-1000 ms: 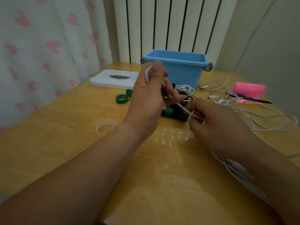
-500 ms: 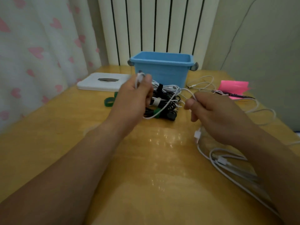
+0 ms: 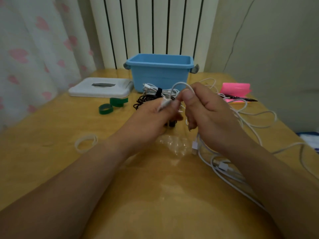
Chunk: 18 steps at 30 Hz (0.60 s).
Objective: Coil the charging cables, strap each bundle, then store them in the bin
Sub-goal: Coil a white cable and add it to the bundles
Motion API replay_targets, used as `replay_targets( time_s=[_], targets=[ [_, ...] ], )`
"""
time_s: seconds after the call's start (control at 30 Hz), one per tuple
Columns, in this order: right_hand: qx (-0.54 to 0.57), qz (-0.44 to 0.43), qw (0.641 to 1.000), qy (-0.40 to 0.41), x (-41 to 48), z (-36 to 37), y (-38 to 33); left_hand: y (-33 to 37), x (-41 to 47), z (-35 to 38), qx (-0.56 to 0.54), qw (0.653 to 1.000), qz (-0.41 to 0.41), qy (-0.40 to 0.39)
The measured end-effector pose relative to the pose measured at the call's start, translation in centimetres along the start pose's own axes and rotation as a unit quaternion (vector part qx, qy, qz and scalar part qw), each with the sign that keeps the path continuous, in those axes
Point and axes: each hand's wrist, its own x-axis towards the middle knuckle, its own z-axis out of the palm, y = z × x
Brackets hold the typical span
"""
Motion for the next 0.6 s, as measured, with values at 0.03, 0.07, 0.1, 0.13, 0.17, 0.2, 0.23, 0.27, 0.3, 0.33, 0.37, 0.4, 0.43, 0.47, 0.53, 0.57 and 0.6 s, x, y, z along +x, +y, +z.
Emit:
replay_targets(
  time_s=[0.03,0.07,0.1,0.13,0.17,0.2,0.23,0.27,0.3,0.33,0.37,0.4,0.43,0.47,0.53,0.57,0.6],
  targets=[
    [-0.003,0.013,1.0,-0.001,0.0,0.1,0.2,0.1,0.0,-0.1,-0.027,0.999,-0.007,0.021],
    [-0.014,0.024,1.0,-0.004,0.0,0.2,0.4,0.1,0.1,-0.2,-0.071,0.996,-0.013,0.045],
    [-0.032,0.032,0.999,-0.012,0.1,0.2,0.7,0.0,0.4,-0.4,-0.134,0.988,-0.019,0.069],
    [-0.056,0.035,0.998,-0.024,0.1,0.3,1.0,-0.2,0.7,-0.6,-0.206,0.974,-0.023,0.09],
    [-0.084,0.034,0.995,-0.033,0.1,0.3,1.2,-0.2,0.9,-0.8,-0.265,0.958,-0.027,0.106],
    [-0.109,0.028,0.993,-0.034,0.1,0.3,1.4,-0.3,1.1,-0.8,-0.298,0.948,-0.03,0.112],
    [-0.125,0.018,0.992,-0.028,0.1,0.4,1.5,-0.4,1.1,-0.7,-0.299,0.947,-0.032,0.108],
    [-0.13,0.008,0.991,-0.018,0.1,0.5,1.5,-0.4,1.1,-0.5,-0.277,0.956,-0.027,0.094],
    [-0.13,-0.002,0.991,-0.013,0.0,0.6,1.4,-0.2,0.9,-0.1,-0.237,0.968,-0.018,0.074],
    [-0.134,-0.012,0.991,-0.013,0.0,0.8,1.3,0.0,0.7,0.4,-0.188,0.98,-0.007,0.058],
    [-0.147,-0.025,0.989,-0.018,-0.1,1.0,1.2,0.2,0.5,0.8,-0.142,0.989,0.002,0.051],
    [-0.164,-0.039,0.985,-0.026,-0.2,1.3,1.1,0.2,0.4,1.1,-0.108,0.993,0.011,0.053],
    [-0.176,-0.051,0.982,-0.036,-0.2,1.6,1.0,0.3,0.4,1.4,-0.097,0.993,0.018,0.062],
    [-0.186,-0.063,0.98,-0.042,-0.3,1.9,0.8,0.3,0.4,1.6,-0.103,0.992,0.022,0.072],
    [-0.195,-0.076,0.977,-0.043,-0.3,2.3,0.5,0.5,0.2,1.8,-0.131,0.987,0.011,0.093],
    [-0.195,-0.074,0.977,-0.041,-0.2,2.3,0.2,0.5,0.1,1.7,-0.137,0.985,0.004,0.107],
    [-0.2,-0.067,0.977,-0.042,-0.2,2.2,0.1,0.3,0.1,1.6,-0.141,0.983,0.0,0.121]
  ],
)
